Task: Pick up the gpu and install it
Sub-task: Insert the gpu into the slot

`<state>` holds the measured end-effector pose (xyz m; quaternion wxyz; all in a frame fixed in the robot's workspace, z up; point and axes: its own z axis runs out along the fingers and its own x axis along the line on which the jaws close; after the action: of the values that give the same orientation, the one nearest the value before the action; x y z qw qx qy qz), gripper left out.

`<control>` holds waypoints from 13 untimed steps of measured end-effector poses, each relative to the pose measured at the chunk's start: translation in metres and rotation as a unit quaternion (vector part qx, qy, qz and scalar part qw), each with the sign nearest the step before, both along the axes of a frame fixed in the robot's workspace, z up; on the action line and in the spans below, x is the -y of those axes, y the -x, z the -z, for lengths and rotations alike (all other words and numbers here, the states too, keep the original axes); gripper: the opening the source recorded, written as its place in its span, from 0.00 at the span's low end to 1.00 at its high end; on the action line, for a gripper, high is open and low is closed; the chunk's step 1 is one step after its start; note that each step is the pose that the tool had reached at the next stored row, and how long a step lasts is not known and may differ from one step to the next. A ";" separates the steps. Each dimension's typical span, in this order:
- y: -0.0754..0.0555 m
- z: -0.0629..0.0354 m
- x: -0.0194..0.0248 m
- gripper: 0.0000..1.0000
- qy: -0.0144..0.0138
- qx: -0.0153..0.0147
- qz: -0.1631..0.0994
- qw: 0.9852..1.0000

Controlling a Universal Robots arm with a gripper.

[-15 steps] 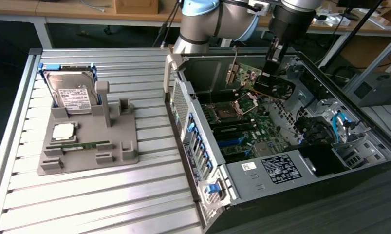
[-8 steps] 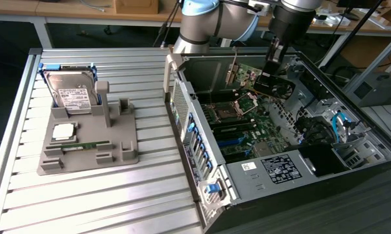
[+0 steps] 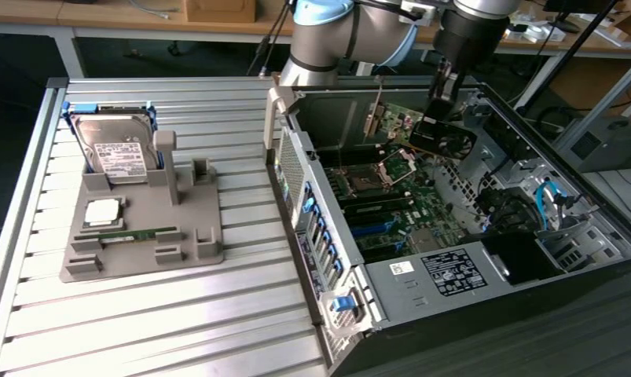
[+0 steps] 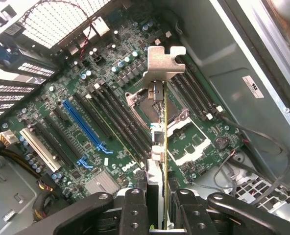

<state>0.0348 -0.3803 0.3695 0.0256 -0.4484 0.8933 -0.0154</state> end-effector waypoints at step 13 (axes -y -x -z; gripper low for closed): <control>0.000 0.0002 0.0000 0.27 0.000 0.000 -0.024 1.000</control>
<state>0.0348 -0.3803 0.3693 0.0259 -0.4695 0.8824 -0.0147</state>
